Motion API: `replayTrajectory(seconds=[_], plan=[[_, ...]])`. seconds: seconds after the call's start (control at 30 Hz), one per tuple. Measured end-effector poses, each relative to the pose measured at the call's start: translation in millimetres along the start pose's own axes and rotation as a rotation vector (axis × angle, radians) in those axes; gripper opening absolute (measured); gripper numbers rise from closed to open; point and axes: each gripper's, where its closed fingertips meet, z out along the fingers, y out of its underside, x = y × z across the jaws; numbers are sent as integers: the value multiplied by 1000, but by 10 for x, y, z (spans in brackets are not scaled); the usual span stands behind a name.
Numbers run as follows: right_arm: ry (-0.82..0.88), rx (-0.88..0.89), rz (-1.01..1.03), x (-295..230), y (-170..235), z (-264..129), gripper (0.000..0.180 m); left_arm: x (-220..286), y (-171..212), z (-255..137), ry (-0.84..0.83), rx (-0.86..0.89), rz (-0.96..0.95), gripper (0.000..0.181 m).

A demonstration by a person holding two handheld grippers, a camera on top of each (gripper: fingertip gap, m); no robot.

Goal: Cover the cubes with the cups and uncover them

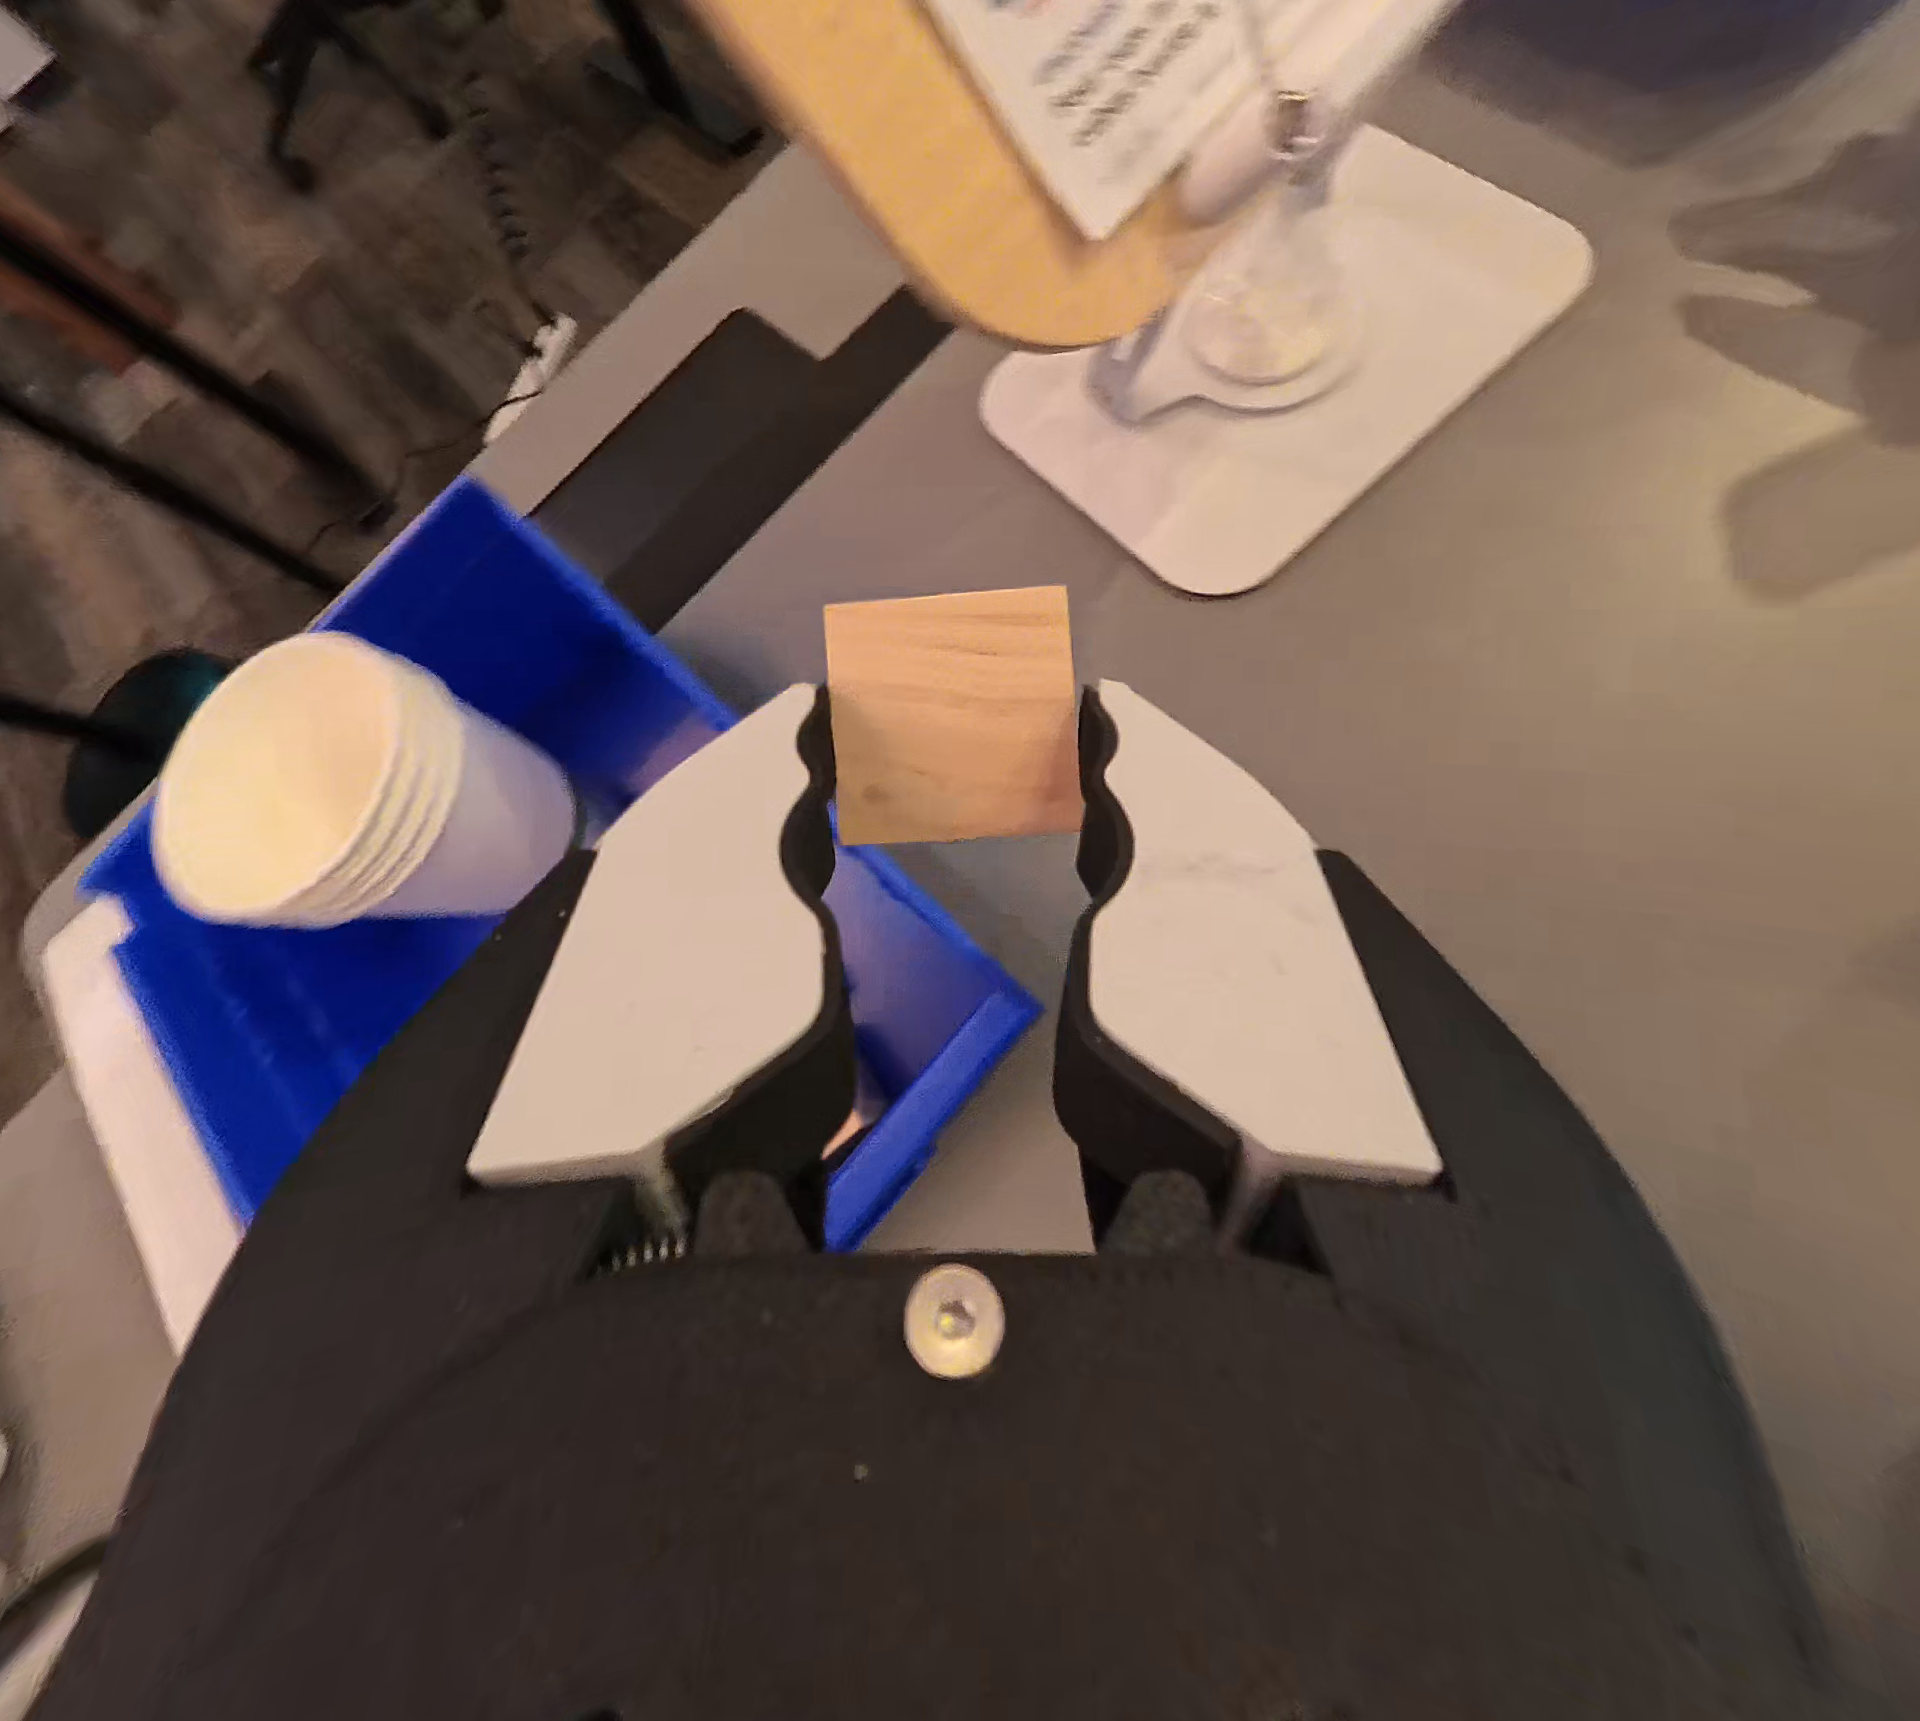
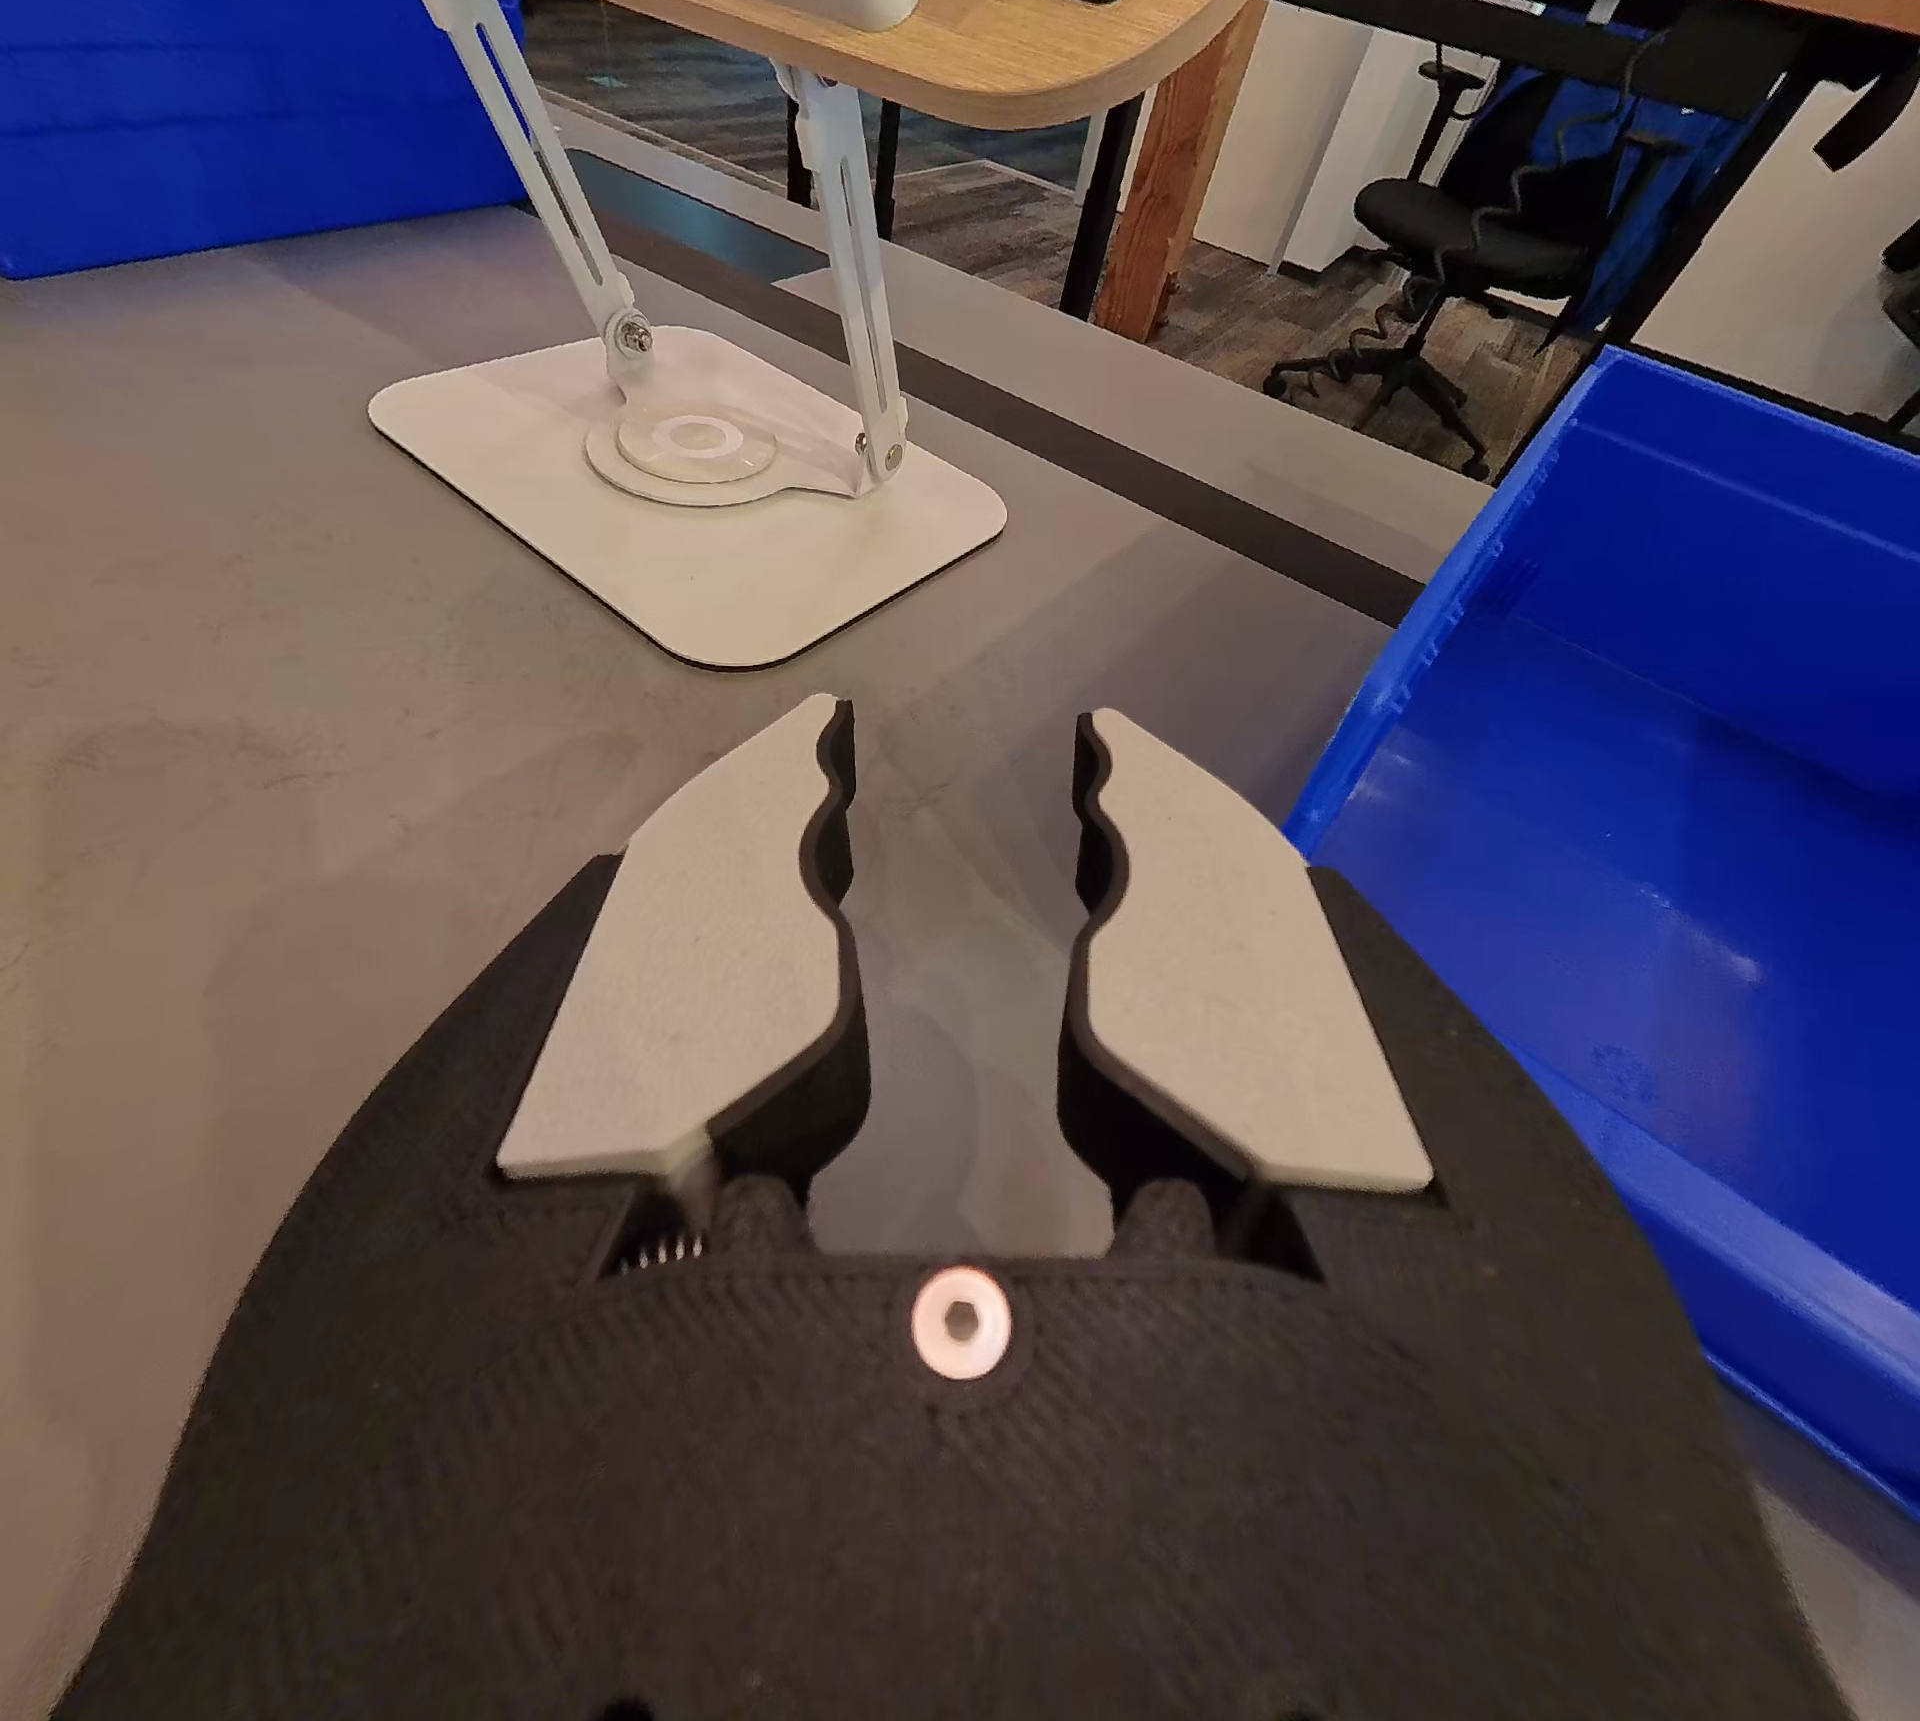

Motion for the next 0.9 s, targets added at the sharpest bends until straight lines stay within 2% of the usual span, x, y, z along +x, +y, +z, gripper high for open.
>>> replayTrajectory(seconds=[0.27, 0.37, 0.47, 0.7, 0.83, 0.9], plan=[[-12, -10, -2, -19, 24, 16, 41, 1126, 57, 432, 374, -47, 273, 44], [-14, -14, -1, -20, 36, 21, 41, 1460, 196, 592, 461, -107, 335, 44], [-21, -13, -2, -35, 33, 25, 41, 1777, 243, 676, 561, -93, 358, 44], [-27, -18, -2, -51, 46, 34, 41, 2251, 503, 815, 690, -123, 438, 44], [-25, -21, -3, -48, 51, 36, 41, 2378, 709, 899, 719, -180, 488, 44], [-24, -21, -3, -43, 53, 35, 41, 2405, 695, 903, 732, -153, 473, 44]])
